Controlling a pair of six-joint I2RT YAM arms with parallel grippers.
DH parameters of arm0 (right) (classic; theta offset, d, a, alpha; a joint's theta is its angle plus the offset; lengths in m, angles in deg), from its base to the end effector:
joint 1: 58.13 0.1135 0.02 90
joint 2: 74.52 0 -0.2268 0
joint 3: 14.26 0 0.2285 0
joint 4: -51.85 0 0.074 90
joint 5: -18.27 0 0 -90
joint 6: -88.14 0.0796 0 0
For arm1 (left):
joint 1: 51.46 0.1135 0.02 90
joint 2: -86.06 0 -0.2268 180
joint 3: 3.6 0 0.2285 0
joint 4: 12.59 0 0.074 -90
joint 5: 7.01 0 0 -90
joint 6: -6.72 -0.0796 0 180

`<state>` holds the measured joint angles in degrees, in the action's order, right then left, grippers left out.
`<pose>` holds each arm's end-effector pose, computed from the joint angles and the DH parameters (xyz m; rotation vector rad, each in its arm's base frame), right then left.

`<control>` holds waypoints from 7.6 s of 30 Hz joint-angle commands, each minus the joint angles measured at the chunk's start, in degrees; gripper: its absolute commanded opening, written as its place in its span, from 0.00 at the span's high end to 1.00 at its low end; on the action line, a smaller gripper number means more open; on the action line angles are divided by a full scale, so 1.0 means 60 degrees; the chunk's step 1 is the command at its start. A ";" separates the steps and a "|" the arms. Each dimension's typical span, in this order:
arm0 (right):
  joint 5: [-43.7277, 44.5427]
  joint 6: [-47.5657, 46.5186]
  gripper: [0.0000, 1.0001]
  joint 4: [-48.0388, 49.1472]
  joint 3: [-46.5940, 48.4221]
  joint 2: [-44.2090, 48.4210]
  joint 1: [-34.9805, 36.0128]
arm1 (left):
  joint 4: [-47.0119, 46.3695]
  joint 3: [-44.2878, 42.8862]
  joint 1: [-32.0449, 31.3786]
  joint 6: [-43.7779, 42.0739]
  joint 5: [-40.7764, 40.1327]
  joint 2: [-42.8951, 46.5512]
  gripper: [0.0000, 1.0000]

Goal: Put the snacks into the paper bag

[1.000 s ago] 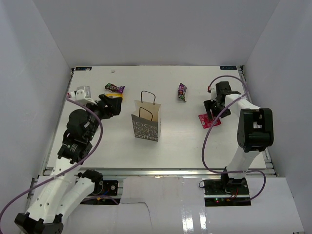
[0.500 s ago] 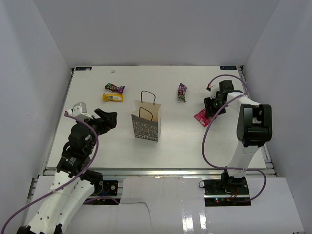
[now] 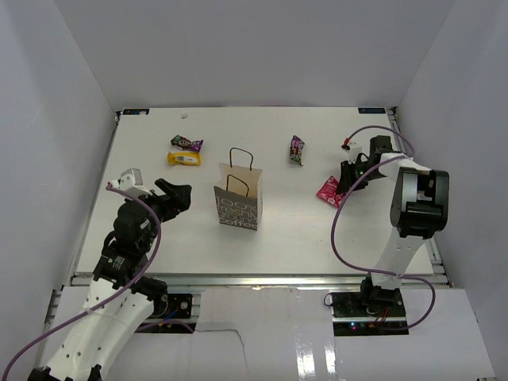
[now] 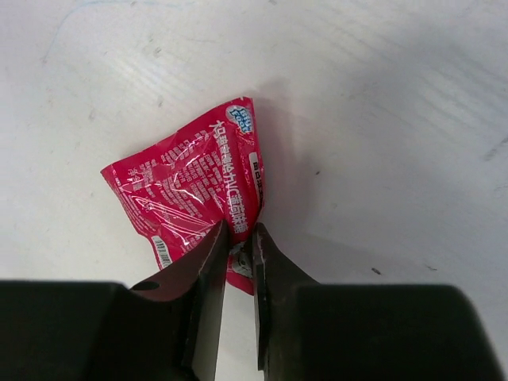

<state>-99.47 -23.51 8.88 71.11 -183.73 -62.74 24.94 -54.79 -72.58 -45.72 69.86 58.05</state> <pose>0.3623 0.0080 0.1025 -0.5151 2.5501 0.5037 0.1713 -0.0468 0.2724 -0.4253 1.7954 -0.5148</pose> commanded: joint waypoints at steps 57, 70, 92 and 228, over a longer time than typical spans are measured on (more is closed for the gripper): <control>0.5928 -0.1357 0.92 0.2132 0.2005 0.4373 0.9600 | 0.0296 0.0545 0.0005 0.0786 -0.0171 0.0347 0.07; 0.5665 -0.1724 0.90 0.2369 0.2502 0.4300 0.9995 | 0.0355 0.0530 0.0005 0.0888 -0.0171 0.0332 0.07; 0.3152 -0.2851 0.36 0.1082 0.2705 0.4447 0.9587 | 0.1830 -0.0433 0.0020 0.2686 -0.1370 -0.1261 0.02; 0.5490 0.4941 0.63 0.2076 0.7000 -0.4198 0.3711 | -0.0905 -0.1008 -0.0288 -0.0533 0.1323 -0.1234 0.17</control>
<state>-65.97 6.31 19.21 113.64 -211.51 -40.49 19.06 -61.30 -74.20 -49.80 78.83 51.63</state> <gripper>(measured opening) 0.412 0.828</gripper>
